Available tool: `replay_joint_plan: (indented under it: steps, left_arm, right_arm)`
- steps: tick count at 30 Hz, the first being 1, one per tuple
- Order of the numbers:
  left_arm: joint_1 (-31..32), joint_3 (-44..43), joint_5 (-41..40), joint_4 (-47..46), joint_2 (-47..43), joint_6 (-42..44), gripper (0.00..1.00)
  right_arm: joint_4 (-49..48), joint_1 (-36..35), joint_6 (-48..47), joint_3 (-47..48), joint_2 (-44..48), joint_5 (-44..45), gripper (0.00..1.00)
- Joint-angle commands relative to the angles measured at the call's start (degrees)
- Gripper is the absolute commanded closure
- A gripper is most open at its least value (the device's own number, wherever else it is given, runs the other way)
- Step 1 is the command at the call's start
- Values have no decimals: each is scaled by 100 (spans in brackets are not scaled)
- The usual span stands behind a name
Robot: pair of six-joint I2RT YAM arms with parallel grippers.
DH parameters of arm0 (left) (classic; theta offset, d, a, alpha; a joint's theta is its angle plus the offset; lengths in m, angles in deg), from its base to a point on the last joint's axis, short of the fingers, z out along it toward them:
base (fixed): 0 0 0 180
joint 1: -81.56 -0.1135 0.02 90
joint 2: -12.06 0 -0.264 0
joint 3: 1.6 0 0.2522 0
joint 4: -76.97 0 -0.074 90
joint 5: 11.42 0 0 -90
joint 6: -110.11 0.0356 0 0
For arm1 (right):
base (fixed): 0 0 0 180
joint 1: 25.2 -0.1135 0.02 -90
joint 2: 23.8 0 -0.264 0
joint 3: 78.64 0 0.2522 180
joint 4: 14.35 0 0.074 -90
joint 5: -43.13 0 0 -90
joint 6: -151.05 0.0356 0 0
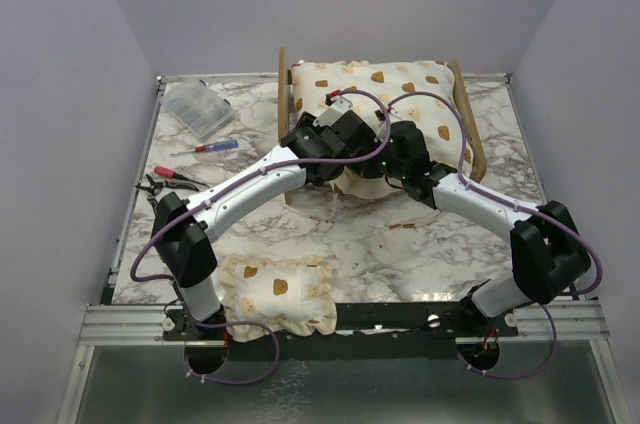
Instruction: Set up the pet bed
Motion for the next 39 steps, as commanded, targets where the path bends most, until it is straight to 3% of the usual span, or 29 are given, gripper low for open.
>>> replay_joint_plan:
  steps: [1,6,11,16,20,28,35,39]
  left_arm:
    - [48,-158,488,-23,-152,-58,53]
    - [39,199,793,-264,-44,-67,53]
    - [13,389,539,-515,-22,-22,53]
    - [27,319,1021,-514,-505,-46,46]
    - [31,968,1635,-653,-1188,-448,41]
    - [40,2773,2869,-1801,-1998,-1081,43]
    - [168,3275,2842,-2782,-1815,-559,44]
    - [451,3318,2224,-3210,-1623,-155,44]
  right_arm:
    - [-114,37,57,25,-45,-84,91]
    - [-108,37,65,11,-28,-113,91]
    - [-77,38,50,-13,32,-128,91]
    - [-65,37,6,-31,83,-151,91]
    - [-66,37,-97,72,100,-317,91]
    - [-41,39,-119,353,-25,-483,91]
    - [-126,37,-31,293,-58,-552,91]
    - [-153,39,0,282,-88,-611,91]
